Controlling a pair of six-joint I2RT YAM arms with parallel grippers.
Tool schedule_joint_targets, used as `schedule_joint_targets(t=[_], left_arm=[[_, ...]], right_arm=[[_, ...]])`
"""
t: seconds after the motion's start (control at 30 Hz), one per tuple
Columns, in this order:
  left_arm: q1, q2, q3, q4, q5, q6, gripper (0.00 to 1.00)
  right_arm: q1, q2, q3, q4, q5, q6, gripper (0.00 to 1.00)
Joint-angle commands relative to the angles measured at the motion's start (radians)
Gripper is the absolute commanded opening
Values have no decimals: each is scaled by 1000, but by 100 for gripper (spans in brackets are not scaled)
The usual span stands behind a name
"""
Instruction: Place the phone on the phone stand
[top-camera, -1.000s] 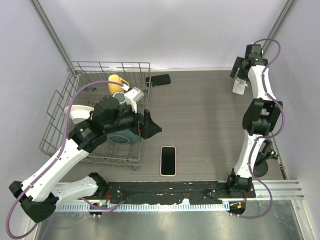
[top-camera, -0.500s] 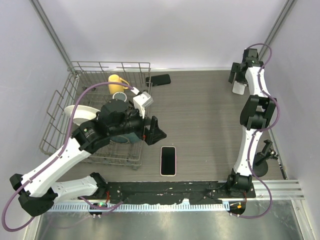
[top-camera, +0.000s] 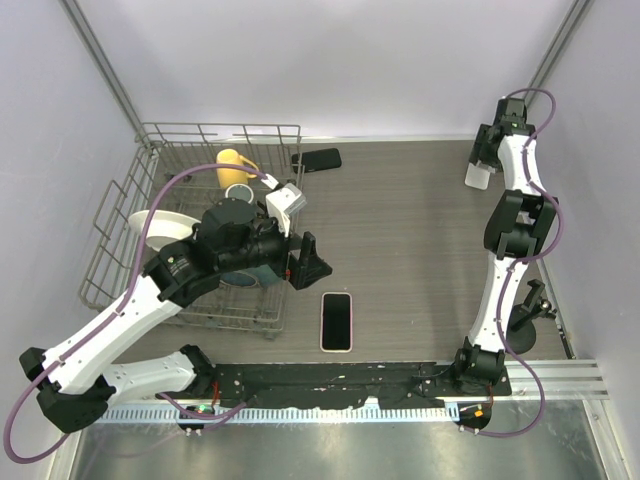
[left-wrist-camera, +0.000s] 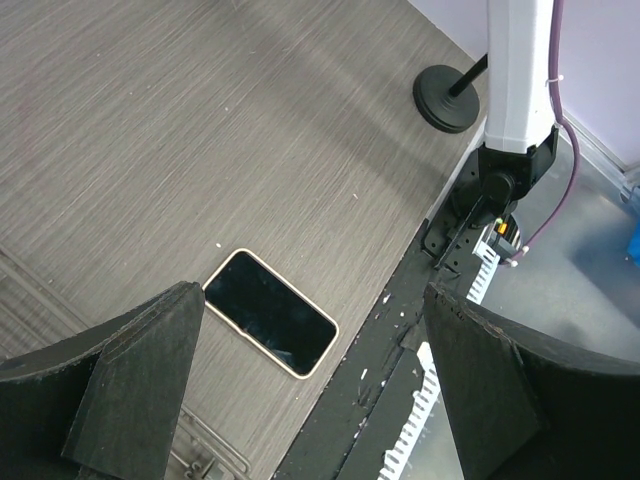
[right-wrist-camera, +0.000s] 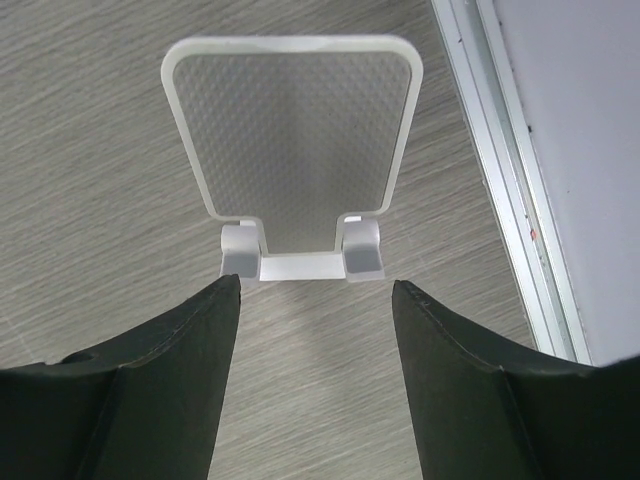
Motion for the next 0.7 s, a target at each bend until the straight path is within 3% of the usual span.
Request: schedule_joint_targets(t=[0.0, 0.43, 0.67], left_arm=[[-4, -4, 17, 30, -7, 8, 96], [-4, 13, 12, 58, 2, 3, 96], [-4, 14, 6, 67, 4, 0, 96]], right_arm=[[-8, 9, 62, 66, 9, 32, 67], [-12, 69, 119, 112, -29, 60, 67], [-11, 80, 114, 118, -21, 64, 59]])
